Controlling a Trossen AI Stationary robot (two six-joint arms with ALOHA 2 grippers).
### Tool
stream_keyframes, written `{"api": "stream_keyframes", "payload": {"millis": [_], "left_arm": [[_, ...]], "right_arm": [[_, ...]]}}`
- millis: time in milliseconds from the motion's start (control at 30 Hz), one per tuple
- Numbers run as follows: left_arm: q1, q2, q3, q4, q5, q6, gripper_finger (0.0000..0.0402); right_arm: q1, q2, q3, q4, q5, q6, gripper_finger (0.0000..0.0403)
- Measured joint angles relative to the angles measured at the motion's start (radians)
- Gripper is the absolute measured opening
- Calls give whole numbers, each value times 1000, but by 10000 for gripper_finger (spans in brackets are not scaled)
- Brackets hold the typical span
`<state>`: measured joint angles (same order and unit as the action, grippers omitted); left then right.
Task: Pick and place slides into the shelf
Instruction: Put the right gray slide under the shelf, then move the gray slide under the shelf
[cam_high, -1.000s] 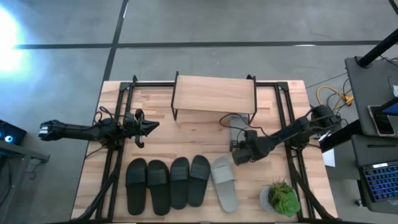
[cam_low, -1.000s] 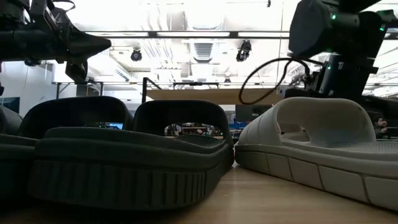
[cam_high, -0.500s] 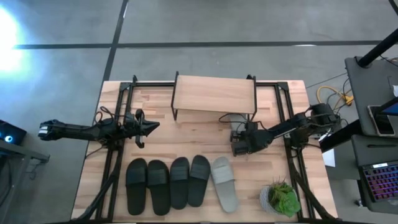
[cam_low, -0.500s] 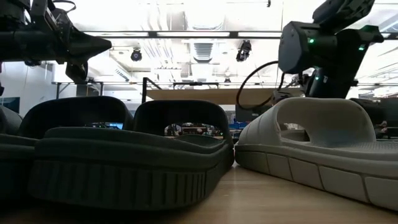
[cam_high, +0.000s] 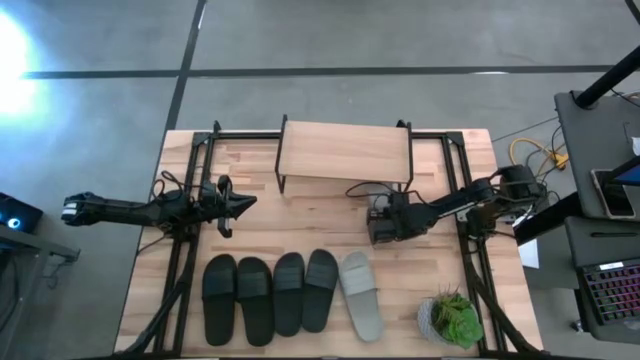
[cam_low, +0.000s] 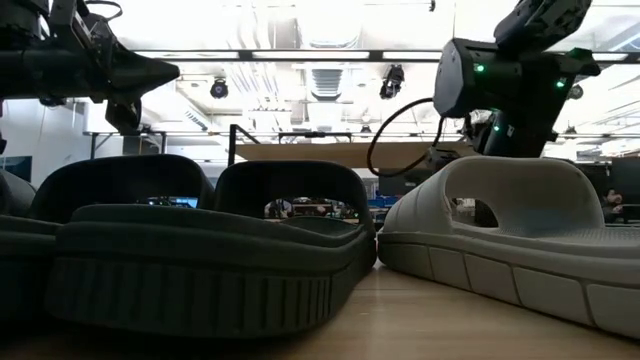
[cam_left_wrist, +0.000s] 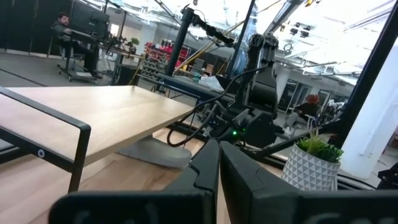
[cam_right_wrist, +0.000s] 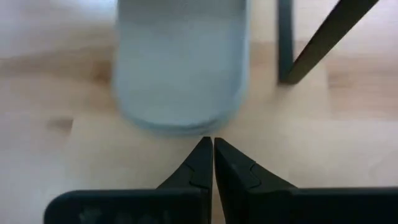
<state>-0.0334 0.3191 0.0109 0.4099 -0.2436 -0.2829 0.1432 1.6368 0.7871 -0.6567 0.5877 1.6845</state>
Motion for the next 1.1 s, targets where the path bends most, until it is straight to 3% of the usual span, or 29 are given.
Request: {"api": "stream_keyframes", "payload": {"millis": [200, 333, 533, 733, 867, 1100], "left_arm": [[0, 1, 1, 1, 0, -1, 0], [0, -1, 1, 2, 0, -2, 0], [0, -1, 7, 5, 2, -50, 0], [0, 1, 7, 1, 3, -129, 0], [0, 1, 5, 1, 3, -130, 0], [0, 4, 1, -1, 16, -131, 0]], "right_arm": [[102, -7, 63, -10, -36, -54, 9], [195, -7, 98, -61, -47, -6, 9], [341, -12, 205, -59, -199, -70, 9], [459, -12, 346, -20, -282, -32, 9], [497, 2, 407, 74, -349, -20, 9], [527, 110, 458, 69, -360, 88, 9]]}}
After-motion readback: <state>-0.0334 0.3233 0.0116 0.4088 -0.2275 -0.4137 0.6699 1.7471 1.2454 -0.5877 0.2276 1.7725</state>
